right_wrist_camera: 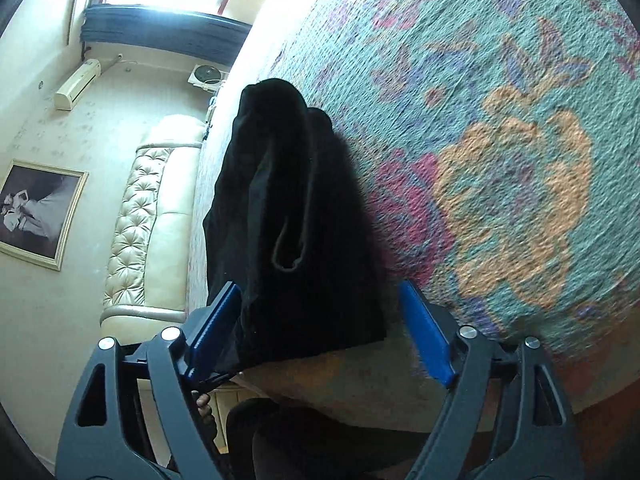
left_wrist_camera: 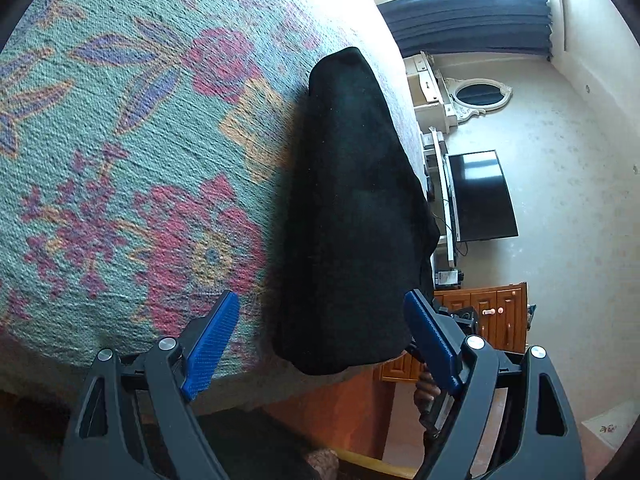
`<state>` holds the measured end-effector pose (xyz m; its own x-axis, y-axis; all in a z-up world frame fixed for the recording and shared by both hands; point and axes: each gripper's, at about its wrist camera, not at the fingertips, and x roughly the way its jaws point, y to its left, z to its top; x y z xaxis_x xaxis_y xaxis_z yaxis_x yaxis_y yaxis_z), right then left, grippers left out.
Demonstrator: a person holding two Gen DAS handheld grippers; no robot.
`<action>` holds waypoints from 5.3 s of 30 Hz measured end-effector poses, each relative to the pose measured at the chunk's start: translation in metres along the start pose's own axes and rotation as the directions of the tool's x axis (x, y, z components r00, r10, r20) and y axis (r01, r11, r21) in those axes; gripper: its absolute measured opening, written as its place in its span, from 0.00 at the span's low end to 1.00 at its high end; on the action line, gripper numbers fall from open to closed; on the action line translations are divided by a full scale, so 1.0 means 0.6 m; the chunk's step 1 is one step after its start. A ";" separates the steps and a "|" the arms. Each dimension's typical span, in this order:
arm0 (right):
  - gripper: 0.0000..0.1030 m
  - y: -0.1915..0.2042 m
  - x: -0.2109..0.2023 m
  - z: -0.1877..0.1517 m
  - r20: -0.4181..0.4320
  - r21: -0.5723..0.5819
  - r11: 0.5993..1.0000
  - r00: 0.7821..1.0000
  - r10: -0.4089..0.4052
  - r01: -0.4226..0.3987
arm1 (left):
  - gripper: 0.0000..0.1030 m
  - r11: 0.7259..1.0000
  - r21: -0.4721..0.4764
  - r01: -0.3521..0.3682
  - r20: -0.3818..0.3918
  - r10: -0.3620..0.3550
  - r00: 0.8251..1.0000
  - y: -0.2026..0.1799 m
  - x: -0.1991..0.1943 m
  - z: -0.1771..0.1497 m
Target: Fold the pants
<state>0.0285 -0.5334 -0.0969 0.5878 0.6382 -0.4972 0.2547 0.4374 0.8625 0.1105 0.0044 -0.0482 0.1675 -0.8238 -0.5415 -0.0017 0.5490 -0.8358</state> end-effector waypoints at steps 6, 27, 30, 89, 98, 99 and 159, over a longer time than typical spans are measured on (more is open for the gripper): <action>0.86 0.015 0.023 -0.007 -0.009 -0.039 0.999 1.000 0.016 -0.016 | 0.83 0.999 -0.028 0.045 -0.010 -0.045 0.999 -0.014 0.028 0.004; 0.47 0.055 0.071 -0.047 0.043 -0.124 0.991 0.998 -0.040 0.045 | 0.34 0.973 0.162 -0.162 0.046 0.157 0.987 -0.059 0.051 -0.014; 0.46 0.064 0.076 -0.052 0.044 -0.120 0.992 0.998 -0.034 0.039 | 0.33 0.964 0.187 -0.189 0.069 0.179 0.981 -0.066 0.046 -0.014; 0.58 0.227 0.289 -0.119 -0.149 -0.187 0.981 0.986 -0.070 0.041 | 0.48 0.986 0.074 -0.150 0.221 0.131 0.966 0.055 -0.134 -0.050; 0.77 0.223 0.231 -0.088 -0.083 -0.208 0.977 0.995 -0.060 0.042 | 0.68 1.000 -0.027 0.007 0.336 0.003 0.942 0.083 -0.200 -0.027; 0.77 0.217 0.225 -0.077 -0.069 -0.193 0.980 0.996 -0.057 0.043 | 0.69 1.000 -0.024 0.005 0.319 0.003 0.948 0.080 -0.194 -0.020; 0.37 0.286 0.529 0.197 -0.016 -0.173 0.980 0.995 0.099 -0.100 | 0.37 0.986 -0.019 -0.168 0.244 0.168 0.955 0.102 -0.063 0.313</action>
<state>0.3495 -0.3311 -0.0957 0.5977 0.6884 -0.4109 0.0575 0.4744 0.8784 0.2892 0.0958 -0.0620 0.4007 -0.6602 -0.6352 -0.0487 0.6770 -0.7344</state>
